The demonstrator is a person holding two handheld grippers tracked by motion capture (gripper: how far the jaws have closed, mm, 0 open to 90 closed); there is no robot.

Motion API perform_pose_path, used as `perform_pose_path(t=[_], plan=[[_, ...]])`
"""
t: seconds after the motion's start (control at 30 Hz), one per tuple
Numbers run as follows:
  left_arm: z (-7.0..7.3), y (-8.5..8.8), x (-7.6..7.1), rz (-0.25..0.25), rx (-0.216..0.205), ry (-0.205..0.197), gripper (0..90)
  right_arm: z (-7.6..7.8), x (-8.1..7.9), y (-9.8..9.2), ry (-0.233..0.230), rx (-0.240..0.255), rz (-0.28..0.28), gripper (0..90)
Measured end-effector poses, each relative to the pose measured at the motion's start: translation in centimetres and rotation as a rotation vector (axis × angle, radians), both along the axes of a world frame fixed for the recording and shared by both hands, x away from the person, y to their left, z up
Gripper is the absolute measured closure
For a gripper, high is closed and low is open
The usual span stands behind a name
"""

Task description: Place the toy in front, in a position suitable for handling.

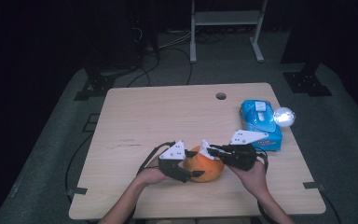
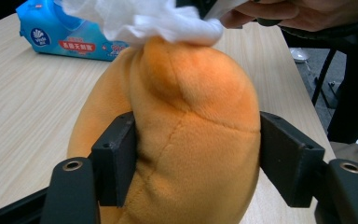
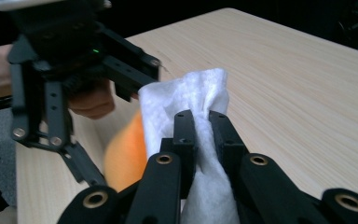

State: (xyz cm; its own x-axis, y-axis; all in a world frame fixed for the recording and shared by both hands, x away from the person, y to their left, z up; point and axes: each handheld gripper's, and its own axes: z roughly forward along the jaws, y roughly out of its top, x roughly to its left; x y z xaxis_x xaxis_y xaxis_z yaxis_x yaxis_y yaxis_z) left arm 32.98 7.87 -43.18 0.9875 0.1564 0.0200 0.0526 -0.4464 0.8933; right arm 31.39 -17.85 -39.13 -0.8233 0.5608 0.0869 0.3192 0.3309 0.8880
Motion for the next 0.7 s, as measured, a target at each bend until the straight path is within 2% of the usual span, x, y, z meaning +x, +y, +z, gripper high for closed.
perform_pose_path(t=[0.07,0.1,0.17,0.23,0.3,0.37,0.4,0.47,0.53,0.6,0.7], plan=[[0.1,0.0,0.0,0.0,-0.006,-0.001,32.1,-0.3,0.3,-0.6,0.01,-0.012,-0.035,81.5],[0.2,0.0,0.1,0.004,-0.006,-0.007,28.2,-0.7,0.6,-1.0,0.043,0.021,-0.035,81.6],[0.7,0.0,0.2,0.035,-0.027,-0.002,18.9,-1.0,0.7,-1.2,0.056,0.029,-0.035,81.6],[0.5,-0.3,0.2,0.041,-0.004,-0.005,14.9,-0.9,0.5,-0.9,0.055,0.038,-0.014,81.5],[0.2,-0.4,0.0,0.022,0.007,-0.015,16.9,-0.6,0.3,-0.3,0.044,0.035,0.001,81.5],[0.2,-0.4,-0.3,-0.004,0.025,-0.035,24.4,-0.3,-0.1,0.3,0.024,0.034,0.023,81.5],[0.2,-0.5,-0.4,-0.007,0.039,-0.054,27.0,-0.2,-0.3,0.6,0.02,0.027,0.032,81.5],[0.2,-0.5,-0.6,-0.006,0.045,-0.061,31.0,-0.1,-0.4,0.8,0.0,0.001,0.032,81.6],[0.2,-0.3,-0.5,-0.007,0.043,-0.062,33.0,-0.2,0.0,0.3,0.012,-0.003,0.015,81.6],[0.2,-0.3,-0.5,-0.009,0.041,-0.061,33.1,-0.6,0.5,-0.4,0.012,-0.034,-0.032,81.6],[0.1,-0.2,-0.5,-0.013,0.039,-0.068,32.8,-1.4,1.2,-2.0,0.081,-0.012,-0.069,81.6]])
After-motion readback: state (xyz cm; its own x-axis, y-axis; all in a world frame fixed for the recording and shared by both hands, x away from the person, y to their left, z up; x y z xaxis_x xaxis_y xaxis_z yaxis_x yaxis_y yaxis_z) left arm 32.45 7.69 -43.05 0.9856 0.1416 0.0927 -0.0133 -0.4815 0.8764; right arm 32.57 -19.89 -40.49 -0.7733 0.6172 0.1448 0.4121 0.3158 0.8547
